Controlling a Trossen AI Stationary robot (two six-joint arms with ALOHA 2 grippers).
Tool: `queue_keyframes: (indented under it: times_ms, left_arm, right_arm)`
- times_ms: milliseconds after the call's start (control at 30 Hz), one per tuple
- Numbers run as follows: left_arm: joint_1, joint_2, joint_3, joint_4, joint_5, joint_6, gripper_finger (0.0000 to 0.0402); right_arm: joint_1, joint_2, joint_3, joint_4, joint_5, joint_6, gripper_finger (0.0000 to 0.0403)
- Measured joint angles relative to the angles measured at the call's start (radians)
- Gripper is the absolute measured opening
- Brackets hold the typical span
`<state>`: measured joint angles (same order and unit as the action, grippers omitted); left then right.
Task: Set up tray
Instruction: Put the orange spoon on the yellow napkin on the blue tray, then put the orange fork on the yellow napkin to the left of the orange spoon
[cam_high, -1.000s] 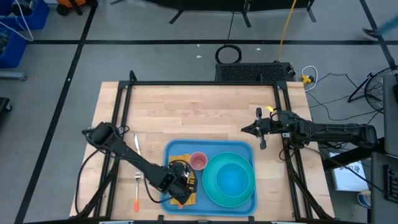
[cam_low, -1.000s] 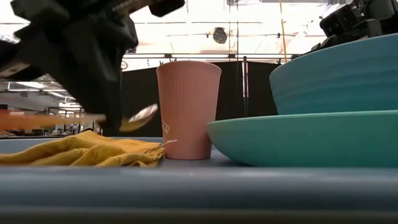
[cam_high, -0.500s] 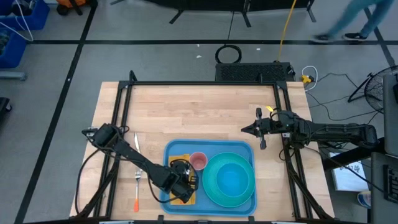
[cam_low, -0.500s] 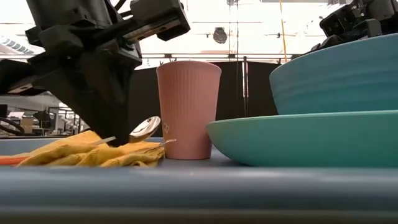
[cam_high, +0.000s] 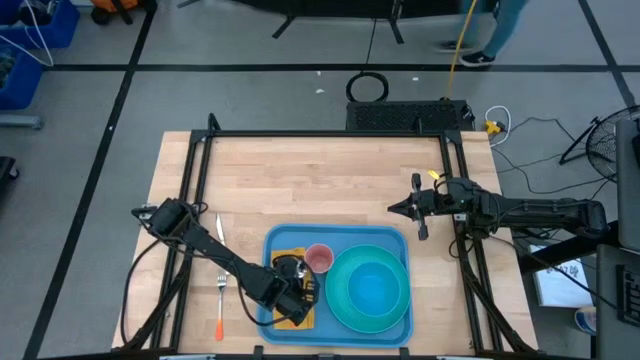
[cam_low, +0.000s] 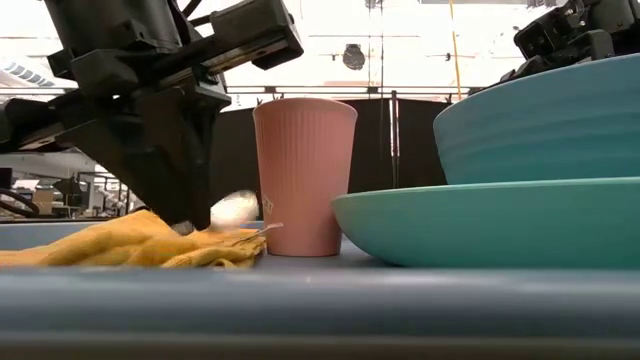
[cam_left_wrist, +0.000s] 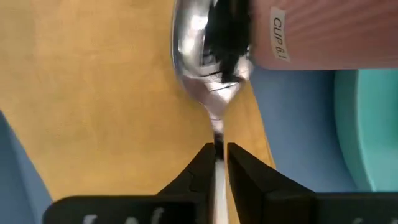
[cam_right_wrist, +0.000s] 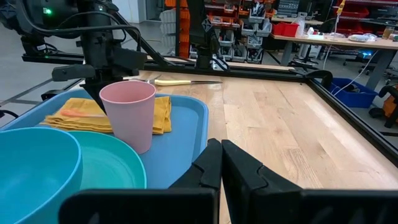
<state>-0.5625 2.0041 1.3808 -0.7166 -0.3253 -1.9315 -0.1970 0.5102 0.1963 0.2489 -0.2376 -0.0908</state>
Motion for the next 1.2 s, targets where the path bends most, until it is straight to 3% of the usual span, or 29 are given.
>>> queue_keyframes:
  times_ms: [333,567,767,867,1000,1200]
  left_arm:
    - [0.0,-0.005,0.0,-0.013,0.028,0.104,0.0082]
    - [-0.018,-0.13,0.001,-0.252,0.085,0.171,0.0107]
    - [-0.099,-0.226,0.002,-0.614,0.125,0.026,0.013]
    - [-0.154,-0.223,0.001,-0.739,0.227,-0.026,0.0145]
    - [-0.218,-0.196,0.001,-0.711,0.364,-0.105,0.0175]
    - [-0.3,-0.151,-0.002,-0.606,0.44,-0.25,0.0229]
  right_arm:
    - [0.0,0.0,0.0,0.0,0.0,-0.001,0.0]
    - [0.0,0.0,0.0,0.0,0.0,0.0,0.0]
    - [0.0,0.0,0.0,0.001,0.0,0.0,0.0]
    - [0.0,0.0,0.0,0.0,0.0,0.0,0.0]
    - [0.0,0.001,0.0,0.0,0.0,0.001,0.0]
    - [0.0,0.005,0.0,0.001,0.0,0.027,0.0]
